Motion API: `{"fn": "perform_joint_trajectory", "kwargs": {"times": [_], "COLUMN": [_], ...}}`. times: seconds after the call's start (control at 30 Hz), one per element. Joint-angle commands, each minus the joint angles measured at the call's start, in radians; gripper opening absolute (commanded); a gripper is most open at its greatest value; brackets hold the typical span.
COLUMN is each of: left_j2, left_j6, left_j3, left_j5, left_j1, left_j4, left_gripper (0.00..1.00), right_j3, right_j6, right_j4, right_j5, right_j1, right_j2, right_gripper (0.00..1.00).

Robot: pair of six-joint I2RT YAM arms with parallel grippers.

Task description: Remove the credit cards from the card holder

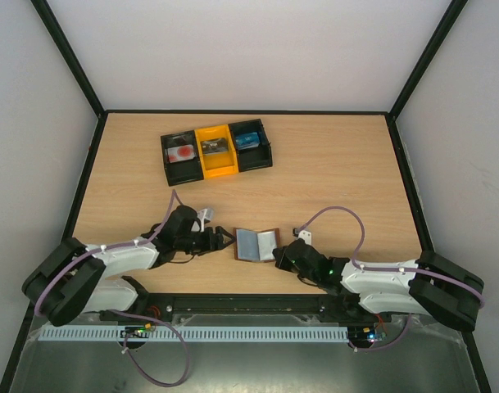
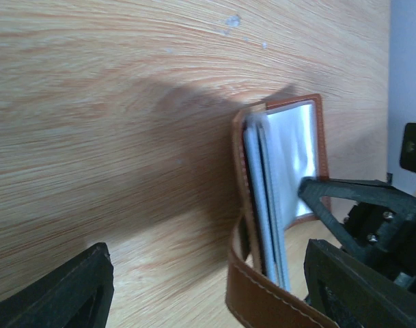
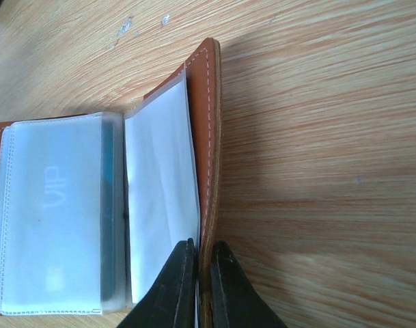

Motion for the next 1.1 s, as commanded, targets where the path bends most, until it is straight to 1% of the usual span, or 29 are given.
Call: {"fn": "perform_joint_trajectory", "kwargs": {"times": [0.0,0.17,0.27,0.4,0.43,0.53,0.63,0.7,0.77,0.93,1.07], "left_j2": [0.049,0.164,0.213,0.229,0.229,0.218,0.196,0.177,0.161,0.124,0.102], "left_j6": [-0.010,-0.037,-0.076,-0.098,-0.100,-0.101,-0.096,-0.094,-0.091,-0.080,-0.055], "left_j3": [-0.001,0.015,-0.001,-0.005,-0.005,-0.002,0.001,0.000,-0.005,-0.005,0.017], "left_j5": [0.067,0.111,0.137,0.134,0.135,0.140,0.132,0.122,0.113,0.092,0.058], "left_j1": [0.003,-0.001,-0.009,-0.010,-0.012,-0.011,-0.011,-0.012,-0.013,-0.026,-0.058], "left_j4": [0.136,0.219,0.317,0.351,0.355,0.353,0.322,0.296,0.273,0.196,0.127], "left_gripper": [0.73,0.60,0.52,0.47,0.45,0.30,0.15,0.06,0.03,0.02,0.02], "right_j3": [-0.025,-0.024,-0.020,-0.021,-0.021,-0.018,-0.011,0.003,0.019,0.086,0.119], "right_j6": [0.009,-0.002,-0.001,0.000,-0.002,-0.004,0.001,-0.004,-0.010,-0.018,-0.042], "right_j4": [-0.003,0.021,0.021,0.026,0.028,0.018,-0.014,-0.045,-0.084,-0.206,-0.217], "right_j5": [0.014,-0.005,-0.011,-0.016,-0.020,-0.024,-0.024,-0.023,-0.015,-0.018,-0.048], "right_j1": [0.001,0.002,0.001,0.000,0.001,0.001,0.001,0.001,0.001,0.002,0.001], "right_j2": [-0.010,-0.011,-0.011,-0.013,-0.012,-0.012,-0.032,-0.057,-0.085,-0.145,-0.174], "right_gripper": [0.06,0.06,0.06,0.06,0.06,0.08,0.15,0.18,0.22,0.43,0.48]}}
